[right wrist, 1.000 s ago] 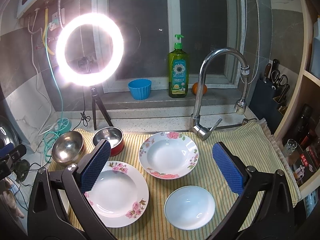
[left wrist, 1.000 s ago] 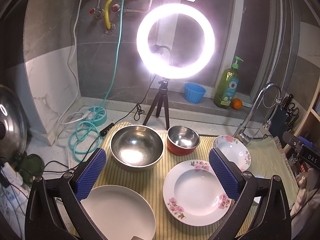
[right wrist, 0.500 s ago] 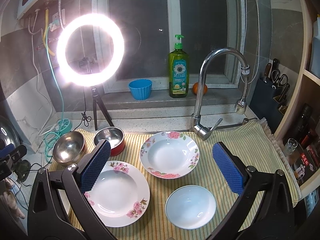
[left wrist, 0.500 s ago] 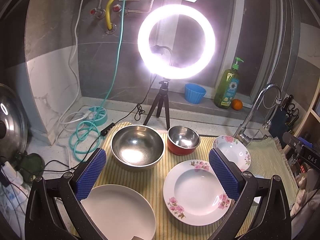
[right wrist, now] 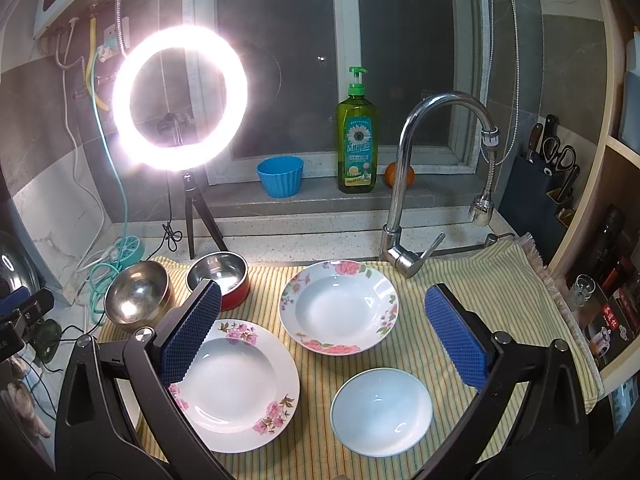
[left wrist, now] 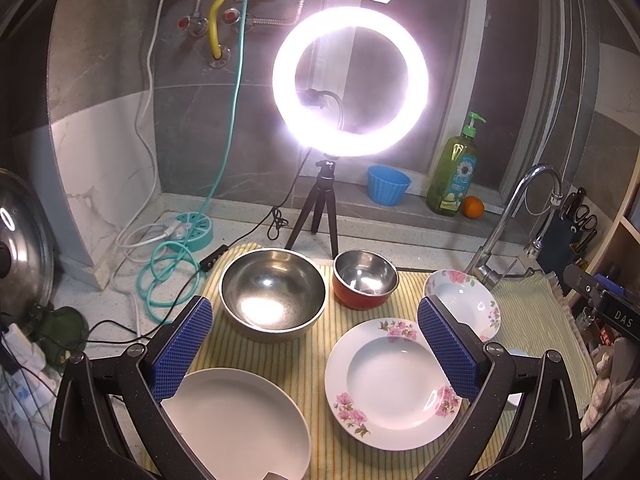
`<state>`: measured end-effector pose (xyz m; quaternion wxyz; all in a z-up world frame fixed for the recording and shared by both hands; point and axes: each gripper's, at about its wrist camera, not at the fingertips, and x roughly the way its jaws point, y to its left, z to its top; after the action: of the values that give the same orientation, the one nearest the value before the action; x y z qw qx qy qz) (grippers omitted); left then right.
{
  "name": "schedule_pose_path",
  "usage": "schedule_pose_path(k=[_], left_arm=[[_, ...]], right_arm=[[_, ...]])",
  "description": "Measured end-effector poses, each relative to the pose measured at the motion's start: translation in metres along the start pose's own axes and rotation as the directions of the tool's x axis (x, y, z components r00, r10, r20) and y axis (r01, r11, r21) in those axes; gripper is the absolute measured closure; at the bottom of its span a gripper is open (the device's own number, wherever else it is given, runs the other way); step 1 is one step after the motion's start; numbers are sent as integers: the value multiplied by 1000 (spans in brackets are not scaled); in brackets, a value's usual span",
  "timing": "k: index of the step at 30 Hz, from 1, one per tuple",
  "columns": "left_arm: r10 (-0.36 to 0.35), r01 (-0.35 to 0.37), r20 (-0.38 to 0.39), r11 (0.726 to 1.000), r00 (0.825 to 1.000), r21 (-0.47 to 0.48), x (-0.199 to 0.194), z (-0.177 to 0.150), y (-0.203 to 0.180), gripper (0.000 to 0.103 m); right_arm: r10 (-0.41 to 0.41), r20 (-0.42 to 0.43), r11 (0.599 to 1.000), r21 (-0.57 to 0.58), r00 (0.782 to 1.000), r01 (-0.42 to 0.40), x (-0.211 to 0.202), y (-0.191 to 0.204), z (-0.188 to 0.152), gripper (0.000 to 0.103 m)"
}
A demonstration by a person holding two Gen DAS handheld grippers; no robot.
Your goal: Organize plates and bowls
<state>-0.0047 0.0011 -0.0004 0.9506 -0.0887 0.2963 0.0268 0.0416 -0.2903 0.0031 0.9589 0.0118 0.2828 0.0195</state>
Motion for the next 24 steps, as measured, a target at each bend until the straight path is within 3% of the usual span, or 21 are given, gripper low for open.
schedule_pose_path(k=[24], left_arm=[[-6,6,-11,1000,1000,-7,3,-3,-1,1]], right_arm=[[1,-13,1000,1,1000,-1,3,0,-6,0]])
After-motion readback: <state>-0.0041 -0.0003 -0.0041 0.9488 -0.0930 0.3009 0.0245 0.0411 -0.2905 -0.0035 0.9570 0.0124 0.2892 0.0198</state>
